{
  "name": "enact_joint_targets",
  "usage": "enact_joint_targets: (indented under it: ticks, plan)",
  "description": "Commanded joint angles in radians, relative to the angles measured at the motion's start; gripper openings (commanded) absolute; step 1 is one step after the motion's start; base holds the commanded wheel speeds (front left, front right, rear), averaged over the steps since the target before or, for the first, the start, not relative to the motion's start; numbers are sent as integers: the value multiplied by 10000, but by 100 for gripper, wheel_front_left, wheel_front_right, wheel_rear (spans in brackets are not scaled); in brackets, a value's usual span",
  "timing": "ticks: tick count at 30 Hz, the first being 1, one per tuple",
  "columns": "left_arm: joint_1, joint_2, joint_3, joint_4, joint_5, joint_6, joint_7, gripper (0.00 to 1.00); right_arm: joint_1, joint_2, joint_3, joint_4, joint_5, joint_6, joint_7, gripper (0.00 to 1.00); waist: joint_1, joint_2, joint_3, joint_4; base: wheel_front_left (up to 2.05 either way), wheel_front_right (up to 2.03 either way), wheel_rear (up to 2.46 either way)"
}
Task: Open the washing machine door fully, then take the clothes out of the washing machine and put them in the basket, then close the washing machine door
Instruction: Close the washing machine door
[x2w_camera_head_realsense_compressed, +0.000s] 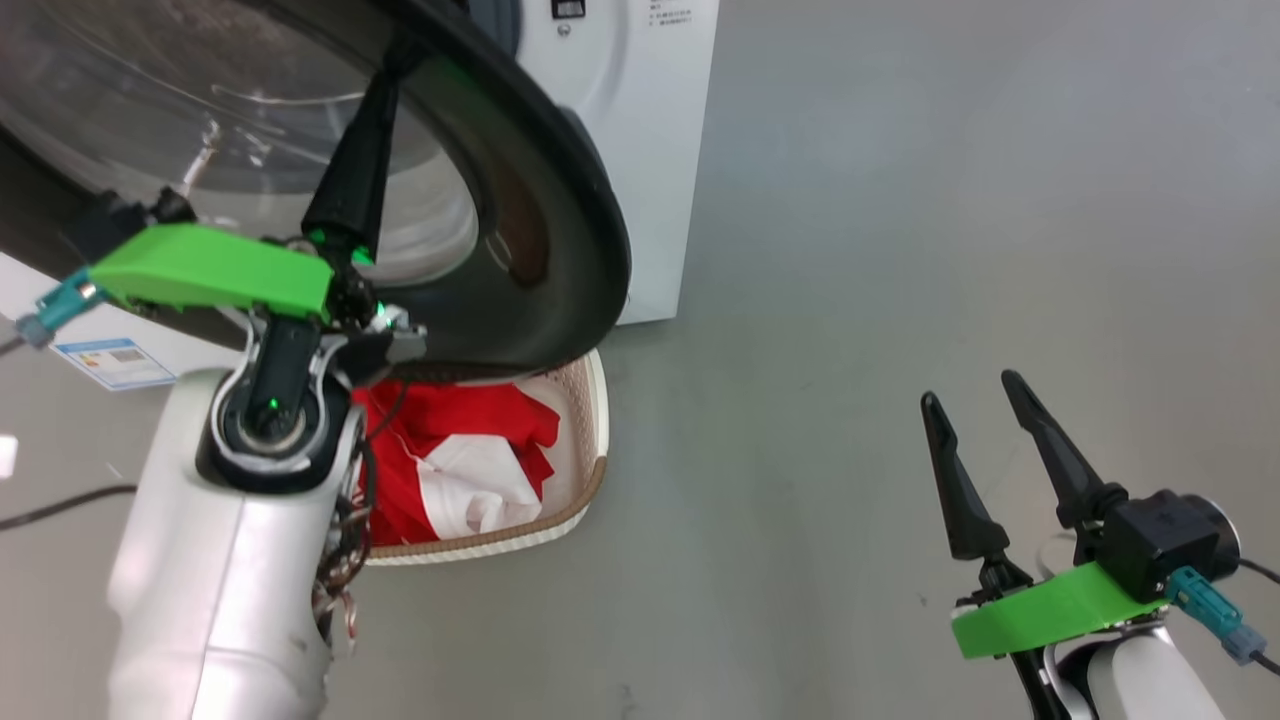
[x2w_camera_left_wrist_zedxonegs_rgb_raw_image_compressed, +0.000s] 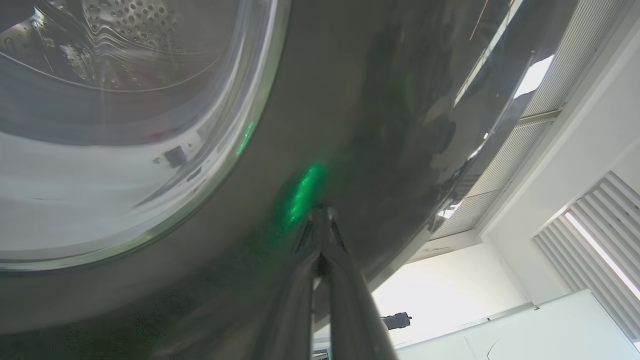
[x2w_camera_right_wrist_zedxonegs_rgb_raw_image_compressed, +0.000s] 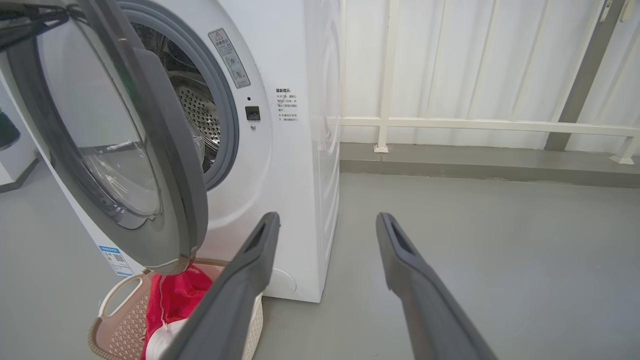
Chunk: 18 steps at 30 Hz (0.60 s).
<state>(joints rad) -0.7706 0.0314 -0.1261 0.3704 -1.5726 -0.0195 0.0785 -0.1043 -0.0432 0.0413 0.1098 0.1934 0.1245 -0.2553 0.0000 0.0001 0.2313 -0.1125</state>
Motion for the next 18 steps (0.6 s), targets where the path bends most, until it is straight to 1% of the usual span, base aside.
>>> enact_joint_targets:
  ticks: [1,18]
  plan:
    - [-497,189,187,-131,105,-134,-98,0,-368,-70,228,-285,85,62,-65,100,0,-1,178,-65,0,0,0]
    - [-2194,189,174,1308,290,-653,-721,0,-859,-70,403,-279,158,62,-65,100,0,-1,972,-285,0,0,0]
